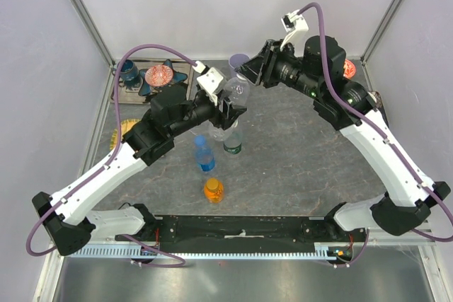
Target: Unscrew the bottle caps
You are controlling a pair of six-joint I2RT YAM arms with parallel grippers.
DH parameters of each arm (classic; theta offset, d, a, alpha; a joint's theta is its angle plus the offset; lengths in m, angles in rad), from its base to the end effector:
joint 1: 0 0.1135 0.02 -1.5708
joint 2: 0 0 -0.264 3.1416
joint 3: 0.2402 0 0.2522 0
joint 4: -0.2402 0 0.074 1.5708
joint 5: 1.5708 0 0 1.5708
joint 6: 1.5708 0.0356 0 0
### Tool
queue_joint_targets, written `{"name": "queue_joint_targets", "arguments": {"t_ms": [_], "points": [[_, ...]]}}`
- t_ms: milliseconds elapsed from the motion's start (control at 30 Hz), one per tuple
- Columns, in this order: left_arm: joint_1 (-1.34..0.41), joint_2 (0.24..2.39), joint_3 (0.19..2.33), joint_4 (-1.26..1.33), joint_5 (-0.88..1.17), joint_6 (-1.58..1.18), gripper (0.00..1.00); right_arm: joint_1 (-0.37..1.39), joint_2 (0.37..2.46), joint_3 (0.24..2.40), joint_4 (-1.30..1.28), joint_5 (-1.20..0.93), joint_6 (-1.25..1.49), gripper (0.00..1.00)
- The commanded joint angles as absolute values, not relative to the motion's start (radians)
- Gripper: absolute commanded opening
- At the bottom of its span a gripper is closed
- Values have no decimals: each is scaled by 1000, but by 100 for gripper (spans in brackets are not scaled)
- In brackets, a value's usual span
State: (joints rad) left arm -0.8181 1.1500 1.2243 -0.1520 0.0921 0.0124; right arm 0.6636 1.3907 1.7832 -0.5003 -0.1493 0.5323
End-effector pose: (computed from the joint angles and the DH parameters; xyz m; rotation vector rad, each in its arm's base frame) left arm 0.1761 -0.1928 0.4240 0.7488 1.5194 -0.6856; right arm 0.2210 0.1795 0.5106 -0.2360 1.7681 1.0093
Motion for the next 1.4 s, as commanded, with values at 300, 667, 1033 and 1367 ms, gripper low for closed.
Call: {"name": "queue_joint_targets", "arguments": {"t_ms": [300, 667, 1033, 1367], "points": [[-778, 1223, 1424, 32, 1226, -349, 26, 675, 1161, 1666, -269, -841, 268, 0], [-693, 1295, 1310, 826, 1436, -1076, 24, 673, 1111, 1609, -219, -1115, 230, 0], [-681, 1333, 1276, 1039, 1448, -1233, 25, 675, 1083, 1525, -78, -1198, 296, 0], [-673, 1290, 1281, 740, 1445, -985, 25, 661, 1081, 1563, -89, -1042, 368, 22]]}}
